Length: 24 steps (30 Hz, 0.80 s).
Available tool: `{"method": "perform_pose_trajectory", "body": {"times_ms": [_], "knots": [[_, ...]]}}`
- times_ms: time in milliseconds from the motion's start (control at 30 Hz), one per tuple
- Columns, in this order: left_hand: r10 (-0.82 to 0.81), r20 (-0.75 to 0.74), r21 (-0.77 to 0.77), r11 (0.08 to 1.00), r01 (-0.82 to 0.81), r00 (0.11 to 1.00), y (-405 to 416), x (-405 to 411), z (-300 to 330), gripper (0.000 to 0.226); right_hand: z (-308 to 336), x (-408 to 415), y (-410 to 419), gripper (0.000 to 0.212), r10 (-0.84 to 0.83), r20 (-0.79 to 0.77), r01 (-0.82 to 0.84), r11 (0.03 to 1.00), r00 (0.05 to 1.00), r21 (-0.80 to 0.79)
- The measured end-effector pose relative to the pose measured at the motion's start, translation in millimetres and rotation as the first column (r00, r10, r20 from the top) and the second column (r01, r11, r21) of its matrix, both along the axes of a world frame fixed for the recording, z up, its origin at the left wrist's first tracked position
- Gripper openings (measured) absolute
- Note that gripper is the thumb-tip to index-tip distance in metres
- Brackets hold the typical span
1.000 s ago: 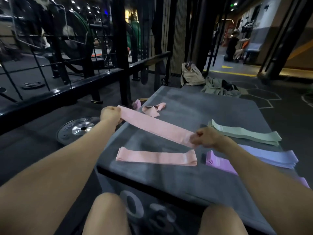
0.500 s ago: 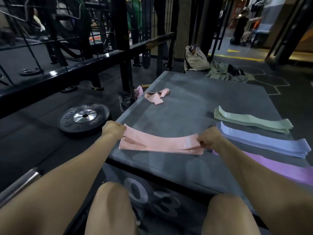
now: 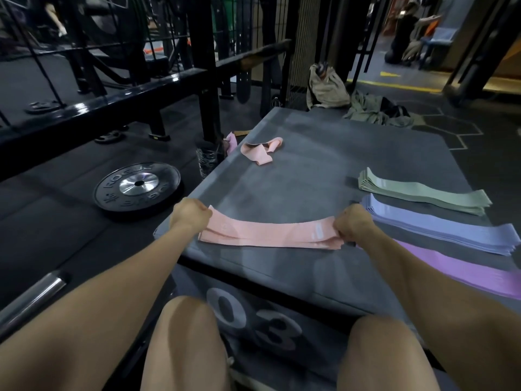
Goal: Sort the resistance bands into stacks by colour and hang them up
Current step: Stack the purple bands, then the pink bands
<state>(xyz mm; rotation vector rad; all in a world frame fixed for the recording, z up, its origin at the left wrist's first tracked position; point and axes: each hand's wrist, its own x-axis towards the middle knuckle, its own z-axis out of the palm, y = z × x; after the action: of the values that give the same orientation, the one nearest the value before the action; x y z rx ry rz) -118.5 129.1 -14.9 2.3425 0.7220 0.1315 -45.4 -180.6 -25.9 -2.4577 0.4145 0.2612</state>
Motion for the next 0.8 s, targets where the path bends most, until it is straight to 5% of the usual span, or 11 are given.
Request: {"method": "perform_pose_trajectory", "body": {"times_ms": [233, 300, 367, 467, 800], "knots": [[0.037, 0.025, -0.035, 0.999, -0.036, 0.999, 6.5, 0.6, 14.2, 0.023, 22.5, -7.7, -1.9, 0.021, 0.058, -0.002, -0.058, 0.998, 0.998, 0.004], [0.033, 0.02, -0.045, 0.998, -0.032, 0.999, 5.4, -3.0, 11.2, 0.024, 16.8, -8.5, -6.4, 0.025, 0.13, -0.017, -0.131, 0.98, 0.991, -0.149], [0.019, 0.021, -0.054, 0.998, -0.018, 1.0, 2.8, -6.6, 6.5, 0.025, 13.8, -12.7, -6.9, 0.013, 0.111, 0.033, -0.108, 0.991, 0.993, -0.077], [0.017, 0.0, -0.059, 0.998, -0.017, 1.0, -1.4, -10.3, 0.7, 0.024, 6.5, -14.2, -8.5, 0.029, 0.062, 0.071, -0.057, 0.996, 0.995, -0.073], [0.041, -0.054, -0.026, 0.999, -0.042, 0.998, -3.9, -14.9, -6.6, 0.023, -0.9, -22.0, 11.0, 0.035, 0.162, 0.143, -0.11, 0.943, 0.976, -0.315]]}}
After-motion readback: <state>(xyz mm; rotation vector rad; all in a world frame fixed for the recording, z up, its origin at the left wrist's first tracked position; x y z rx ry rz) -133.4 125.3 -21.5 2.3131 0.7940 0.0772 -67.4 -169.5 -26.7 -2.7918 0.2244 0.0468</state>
